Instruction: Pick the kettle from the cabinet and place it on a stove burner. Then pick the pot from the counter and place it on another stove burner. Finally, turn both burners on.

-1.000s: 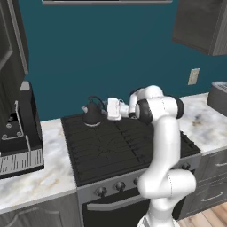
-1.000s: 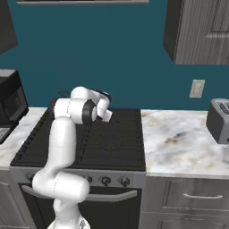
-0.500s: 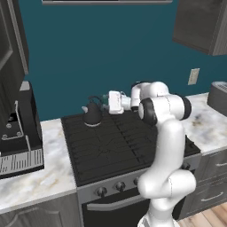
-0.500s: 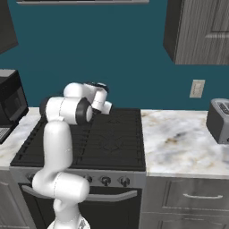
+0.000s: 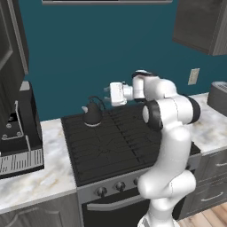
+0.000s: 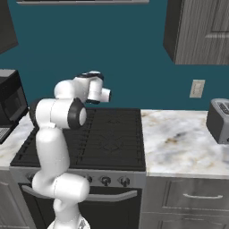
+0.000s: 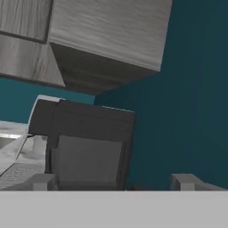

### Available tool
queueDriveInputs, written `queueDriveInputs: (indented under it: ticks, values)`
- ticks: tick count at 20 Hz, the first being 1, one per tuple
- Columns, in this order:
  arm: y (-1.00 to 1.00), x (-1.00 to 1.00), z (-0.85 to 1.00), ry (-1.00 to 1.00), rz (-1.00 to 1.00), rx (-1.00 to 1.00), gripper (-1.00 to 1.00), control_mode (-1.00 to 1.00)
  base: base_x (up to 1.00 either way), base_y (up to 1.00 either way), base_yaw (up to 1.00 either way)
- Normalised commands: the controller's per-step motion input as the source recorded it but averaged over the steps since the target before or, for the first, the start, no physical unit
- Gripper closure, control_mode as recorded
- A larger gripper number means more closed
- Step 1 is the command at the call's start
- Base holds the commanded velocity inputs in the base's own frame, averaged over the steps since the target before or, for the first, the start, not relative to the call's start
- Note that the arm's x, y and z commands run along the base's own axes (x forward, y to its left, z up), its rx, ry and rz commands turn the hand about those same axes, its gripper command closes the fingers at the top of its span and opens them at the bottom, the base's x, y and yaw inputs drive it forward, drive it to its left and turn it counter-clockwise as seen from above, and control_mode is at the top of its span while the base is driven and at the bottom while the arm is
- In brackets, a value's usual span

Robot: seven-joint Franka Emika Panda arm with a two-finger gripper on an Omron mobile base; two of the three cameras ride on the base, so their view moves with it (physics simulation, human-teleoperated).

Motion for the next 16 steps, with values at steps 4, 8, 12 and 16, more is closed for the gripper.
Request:
queueDriveInputs:
  ticks: [4, 8, 12, 16]
  values:
    - [-0.10, -0.35, 0.40, 0.00, 0.00, -0.11, -1.00, -1.00, 0.00, 0.00, 0.00]
    - [-0.08, -0.36, 0.39, 0.00, 0.00, -0.12, -1.00, -1.00, 0.00, 0.00, 0.00]
    - [-0.10, -0.46, 0.35, -0.02, 0.00, -0.11, -1.00, -1.00, 0.00, 0.00, 0.00]
    - [-0.12, -0.49, 0.31, -0.02, 0.00, -0.08, -1.00, -1.00, 0.00, 0.00, 0.00]
